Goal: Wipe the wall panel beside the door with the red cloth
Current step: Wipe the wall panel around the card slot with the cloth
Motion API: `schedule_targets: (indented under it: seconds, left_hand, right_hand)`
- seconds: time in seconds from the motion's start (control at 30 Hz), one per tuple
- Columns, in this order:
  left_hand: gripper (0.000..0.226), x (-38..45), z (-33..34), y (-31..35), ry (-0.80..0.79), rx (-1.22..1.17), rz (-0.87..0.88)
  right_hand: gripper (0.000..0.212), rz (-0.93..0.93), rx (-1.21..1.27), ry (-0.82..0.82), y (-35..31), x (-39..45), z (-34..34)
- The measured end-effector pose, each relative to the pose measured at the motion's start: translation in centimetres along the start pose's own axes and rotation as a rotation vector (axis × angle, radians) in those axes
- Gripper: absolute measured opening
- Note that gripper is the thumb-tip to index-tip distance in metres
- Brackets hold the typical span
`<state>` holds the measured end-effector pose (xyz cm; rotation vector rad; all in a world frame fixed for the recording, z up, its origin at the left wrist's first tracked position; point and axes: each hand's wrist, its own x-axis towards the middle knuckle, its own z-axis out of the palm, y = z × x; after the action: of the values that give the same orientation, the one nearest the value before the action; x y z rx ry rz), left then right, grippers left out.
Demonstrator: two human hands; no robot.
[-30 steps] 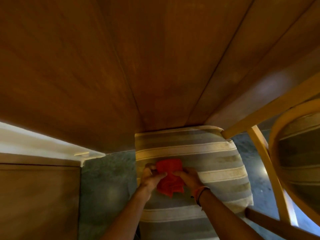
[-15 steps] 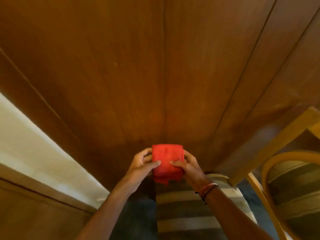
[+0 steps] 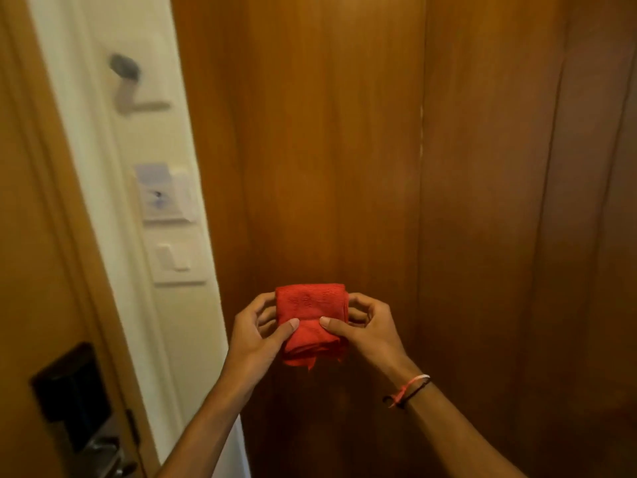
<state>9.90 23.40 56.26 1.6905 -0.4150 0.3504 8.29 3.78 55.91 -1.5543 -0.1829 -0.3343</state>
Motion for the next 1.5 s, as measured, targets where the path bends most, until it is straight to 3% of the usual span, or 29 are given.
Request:
schedule_targets:
  seconds: [0.3, 0.47, 0.57, 0.67, 0.73, 0.87, 0.93, 1.03, 1.23, 1.5]
  left_hand:
    - [0.052, 3.3, -8.1, 6.7, 0.556, 0.275, 0.288]
    - [0.045, 5.7, -11.7, 6.5, 0.793, 0.312, 0.391]
    - [0.039, 8.5, -13.6, 6.5, 0.901, 0.547, 0.455]
    - [0.052, 10.6, -14.0, 5.6, 0.821, 0.885, 0.5]
    - [0.067, 11.5, -13.7, 4.1, 0.673, 1.099, 0.486]
    - [0.076, 12.2, -13.8, 1.6, 0.564, 1.157, 0.518]
    - [0.072, 12.0, -13.3, 0.6, 0.513, 1.205, 0.556]
    - [0.057, 12.0, -12.7, 0.1, 0.437, 1.3, 0.555]
    - [0.073, 13.4, -13.1, 0.5, 0.528, 1.164, 0.568]
    - [0.092, 13.4, -13.8, -0.7, 0.479, 1.178, 0.603]
  right_hand:
    - [0.03, -0.233, -0.176, -0.11, -9.8, 4.6, 9.4]
    - [0.031, -0.288, -0.118, 0.019, -11.8, 6.8, 15.4]
    - [0.026, -0.35, -0.1, 0.08, -12.2, 8.9, 18.8]
    - [0.013, -0.375, -0.204, 0.097, -12.0, 11.0, 20.2]
    - [0.013, -0.472, -0.47, 0.08, -11.3, 12.0, 19.3]
    - [0.034, -0.976, -1.058, 0.357, -10.3, 13.5, 13.6]
    - [0.052, -1.052, -1.25, 0.509, -9.7, 14.9, 10.3]
    - [0.065, -1.079, -1.478, 0.498, -8.6, 16.7, 6.9]
    - [0.072, -1.172, -1.517, 0.575, -6.5, 19.0, 6.3]
    - [0.072, -1.186, -1.52, 0.615, -6.2, 19.0, 6.4]
